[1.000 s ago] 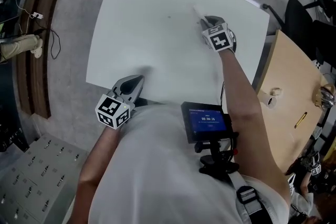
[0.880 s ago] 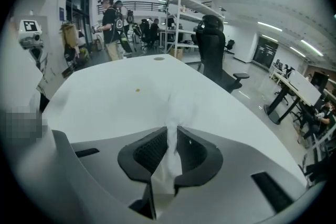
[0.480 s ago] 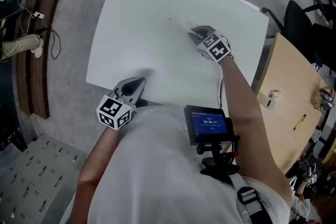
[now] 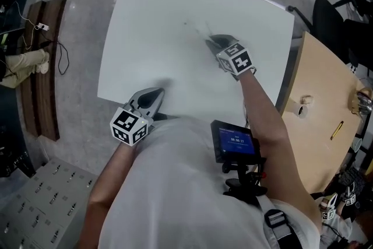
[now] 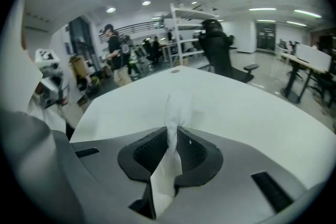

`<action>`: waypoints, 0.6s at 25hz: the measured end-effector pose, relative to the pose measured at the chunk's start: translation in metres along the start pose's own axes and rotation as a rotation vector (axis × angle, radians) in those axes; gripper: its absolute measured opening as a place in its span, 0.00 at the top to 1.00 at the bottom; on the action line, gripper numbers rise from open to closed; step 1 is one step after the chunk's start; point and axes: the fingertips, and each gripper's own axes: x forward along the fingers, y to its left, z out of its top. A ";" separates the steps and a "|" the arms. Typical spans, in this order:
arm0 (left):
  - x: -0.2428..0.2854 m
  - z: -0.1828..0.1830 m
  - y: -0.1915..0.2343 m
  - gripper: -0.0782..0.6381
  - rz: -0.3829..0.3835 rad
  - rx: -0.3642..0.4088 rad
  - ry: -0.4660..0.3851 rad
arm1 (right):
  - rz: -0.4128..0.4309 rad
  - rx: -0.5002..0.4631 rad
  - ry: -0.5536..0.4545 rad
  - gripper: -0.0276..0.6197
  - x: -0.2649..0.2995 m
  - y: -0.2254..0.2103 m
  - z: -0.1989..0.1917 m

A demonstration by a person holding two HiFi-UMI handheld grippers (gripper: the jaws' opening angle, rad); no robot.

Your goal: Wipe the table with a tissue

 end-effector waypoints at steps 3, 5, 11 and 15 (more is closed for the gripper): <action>0.006 -0.003 0.003 0.88 -0.028 0.004 0.015 | -0.155 0.140 0.010 0.86 -0.009 -0.047 -0.002; 0.017 0.002 0.002 0.88 -0.047 0.010 0.017 | -0.195 0.155 0.045 0.86 -0.008 -0.070 -0.010; 0.004 0.009 0.020 0.88 -0.085 0.009 0.005 | -0.356 0.152 0.107 0.86 0.004 -0.085 0.003; -0.019 0.002 0.071 0.88 -0.082 -0.020 -0.005 | -0.434 0.030 0.184 0.86 0.037 -0.064 0.025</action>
